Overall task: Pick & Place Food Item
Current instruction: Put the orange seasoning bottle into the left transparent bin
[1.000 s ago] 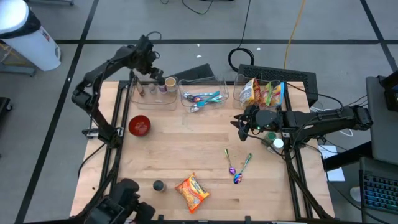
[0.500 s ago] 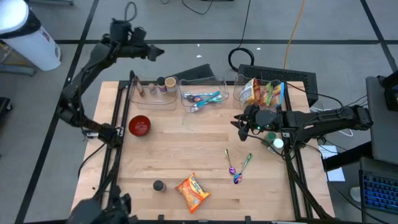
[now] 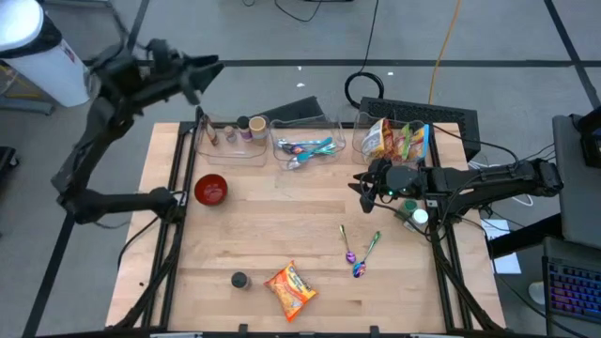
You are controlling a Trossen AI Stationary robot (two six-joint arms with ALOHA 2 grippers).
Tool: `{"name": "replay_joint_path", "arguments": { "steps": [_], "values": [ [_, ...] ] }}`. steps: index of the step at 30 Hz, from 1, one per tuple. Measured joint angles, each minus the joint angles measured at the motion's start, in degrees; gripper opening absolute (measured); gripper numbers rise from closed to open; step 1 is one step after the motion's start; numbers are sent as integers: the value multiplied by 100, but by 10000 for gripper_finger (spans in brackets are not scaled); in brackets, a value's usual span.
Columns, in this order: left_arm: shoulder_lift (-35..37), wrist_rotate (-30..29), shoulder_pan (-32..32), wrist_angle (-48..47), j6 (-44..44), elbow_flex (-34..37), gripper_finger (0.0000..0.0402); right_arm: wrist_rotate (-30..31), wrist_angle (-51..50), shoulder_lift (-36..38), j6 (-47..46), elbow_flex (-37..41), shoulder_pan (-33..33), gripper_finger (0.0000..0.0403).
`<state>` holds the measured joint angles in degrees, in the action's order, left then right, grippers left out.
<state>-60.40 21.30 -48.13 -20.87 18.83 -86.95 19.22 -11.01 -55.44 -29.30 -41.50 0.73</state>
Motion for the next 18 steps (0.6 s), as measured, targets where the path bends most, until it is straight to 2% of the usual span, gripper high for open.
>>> {"name": "replay_joint_path", "arguments": {
  "steps": [3,6,14,18],
  "values": [
    [373,-560,551,341,-30,422,225,0,1,0,0,0,0,155],
    [818,-821,944,928,97,1134,225,0,3,0,-2,0,0,155],
    [1662,-621,1830,3014,686,2993,225,1,5,0,-163,2,1,155],
    [1740,-499,2434,3115,743,3263,225,4,5,0,-304,2,0,155]
  ]
}}
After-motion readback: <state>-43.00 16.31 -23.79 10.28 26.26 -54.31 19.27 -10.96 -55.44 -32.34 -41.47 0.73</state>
